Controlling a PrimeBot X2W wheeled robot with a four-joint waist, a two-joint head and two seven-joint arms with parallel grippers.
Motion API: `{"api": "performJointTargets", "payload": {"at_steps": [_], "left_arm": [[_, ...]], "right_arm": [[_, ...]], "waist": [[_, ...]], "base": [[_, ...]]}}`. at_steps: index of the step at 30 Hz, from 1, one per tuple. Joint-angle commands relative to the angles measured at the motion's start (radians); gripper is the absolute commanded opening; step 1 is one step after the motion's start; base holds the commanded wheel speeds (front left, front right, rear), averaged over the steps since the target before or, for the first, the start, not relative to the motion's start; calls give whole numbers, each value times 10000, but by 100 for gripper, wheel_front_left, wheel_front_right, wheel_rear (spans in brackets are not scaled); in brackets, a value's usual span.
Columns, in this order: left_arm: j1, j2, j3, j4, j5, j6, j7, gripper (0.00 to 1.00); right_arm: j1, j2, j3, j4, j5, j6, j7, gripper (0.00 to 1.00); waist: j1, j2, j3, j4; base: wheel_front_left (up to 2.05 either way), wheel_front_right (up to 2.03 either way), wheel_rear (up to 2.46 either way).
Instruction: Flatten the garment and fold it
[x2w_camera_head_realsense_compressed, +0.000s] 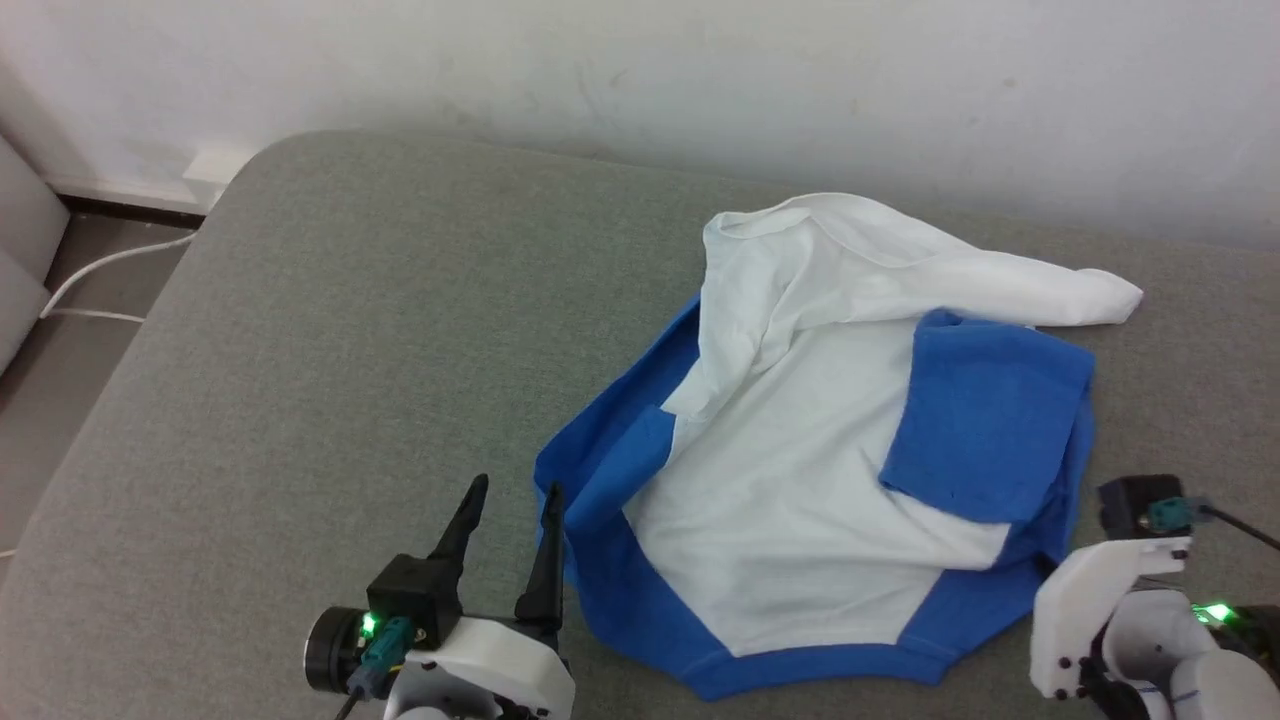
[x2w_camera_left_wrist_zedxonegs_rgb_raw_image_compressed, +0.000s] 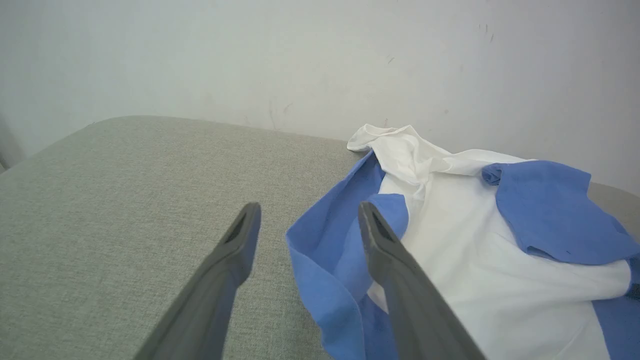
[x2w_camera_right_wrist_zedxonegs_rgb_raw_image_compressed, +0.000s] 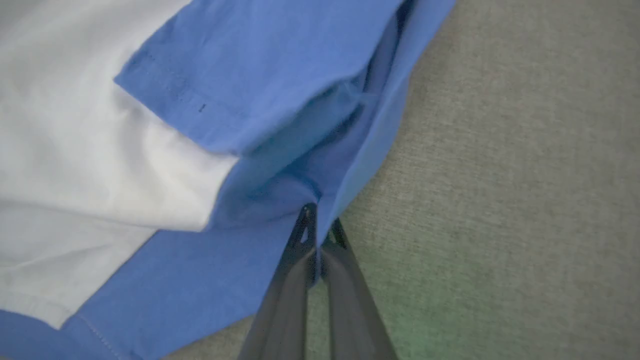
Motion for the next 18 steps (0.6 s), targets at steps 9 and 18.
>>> {"api": "performJointTargets", "payload": {"at_steps": [9, 18], "left_arm": [[-11, -137, 187, 270, 160, -280, -46, 100], [-164, -208, 128, 474, 177, -456, -47, 100]], "right_arm": [[1831, 162, -969, -1547, 961, -29, 449, 0], [3023, 221, -840, -3151, 956, -29, 550, 100]], "waist": [[0, -1, -310, -869], [0, -1, -152, -1364]], "base": [[0, 0, 0], [0, 0, 0]]}}
